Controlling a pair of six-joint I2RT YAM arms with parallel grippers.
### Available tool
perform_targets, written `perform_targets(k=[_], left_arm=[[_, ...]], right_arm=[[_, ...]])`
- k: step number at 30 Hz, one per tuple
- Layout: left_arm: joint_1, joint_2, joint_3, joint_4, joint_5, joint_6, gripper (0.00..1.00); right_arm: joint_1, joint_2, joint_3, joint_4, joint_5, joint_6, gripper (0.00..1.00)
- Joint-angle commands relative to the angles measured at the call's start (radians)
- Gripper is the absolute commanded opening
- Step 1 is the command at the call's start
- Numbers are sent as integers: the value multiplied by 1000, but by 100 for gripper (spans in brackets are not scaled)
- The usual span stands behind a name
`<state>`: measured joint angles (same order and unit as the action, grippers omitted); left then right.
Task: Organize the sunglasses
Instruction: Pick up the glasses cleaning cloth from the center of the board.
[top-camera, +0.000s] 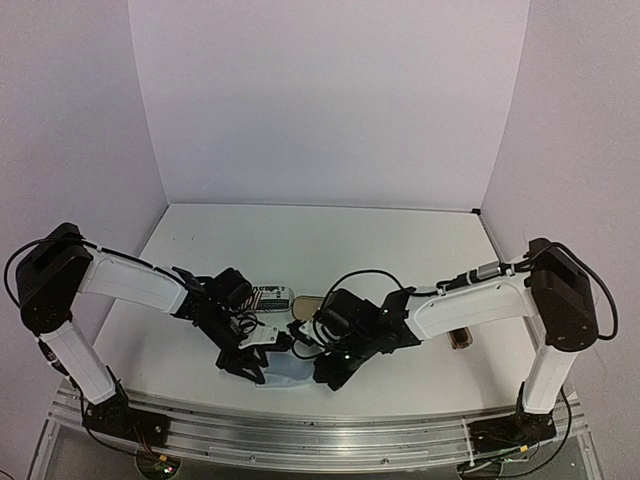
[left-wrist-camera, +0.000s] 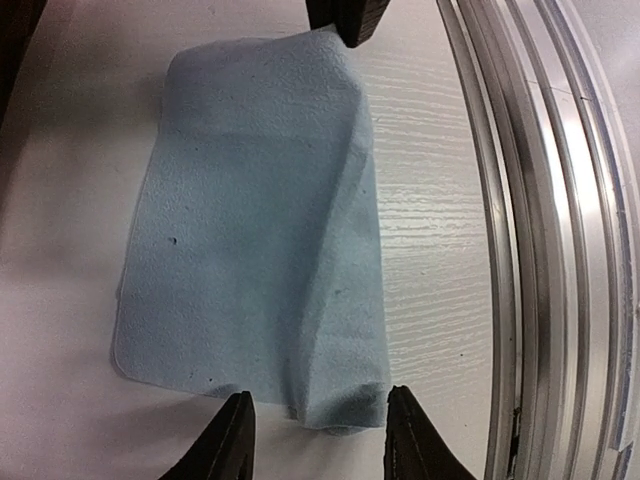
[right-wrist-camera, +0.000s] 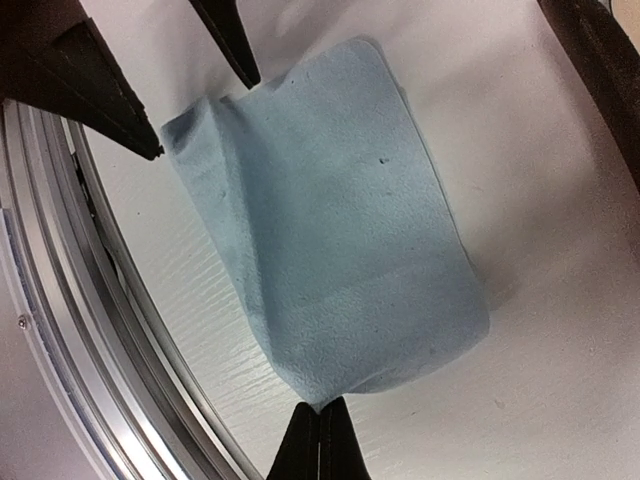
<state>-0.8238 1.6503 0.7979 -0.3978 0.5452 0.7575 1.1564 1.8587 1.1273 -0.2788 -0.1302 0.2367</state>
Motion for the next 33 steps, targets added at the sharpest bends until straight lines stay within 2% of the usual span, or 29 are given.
perform_targets(k=[1, 5, 8, 14, 20, 29, 33], left_arm=[[2, 31, 39, 49, 4, -5, 36], [0, 72, 60, -4, 48, 20, 28], [-13, 62, 34, 2, 23, 53, 21], [-17, 62, 50, -8, 10, 68, 1], [-15, 25, 91, -61, -11, 40, 0], [6, -170, 141, -70, 3, -4, 0], [5, -205, 136, -78, -12, 9, 0]], right_arm=[[2, -50, -7, 38, 5, -5, 0], [2, -54, -12, 43, 14, -7, 0], [2, -60, -17, 44, 23, -7, 0], [2, -56, -18, 46, 22, -10, 0], [2, -66, -29, 44, 31, -5, 0], [-20, -138, 4, 20, 88, -8, 0], [-38, -149, 34, -7, 98, -8, 0]])
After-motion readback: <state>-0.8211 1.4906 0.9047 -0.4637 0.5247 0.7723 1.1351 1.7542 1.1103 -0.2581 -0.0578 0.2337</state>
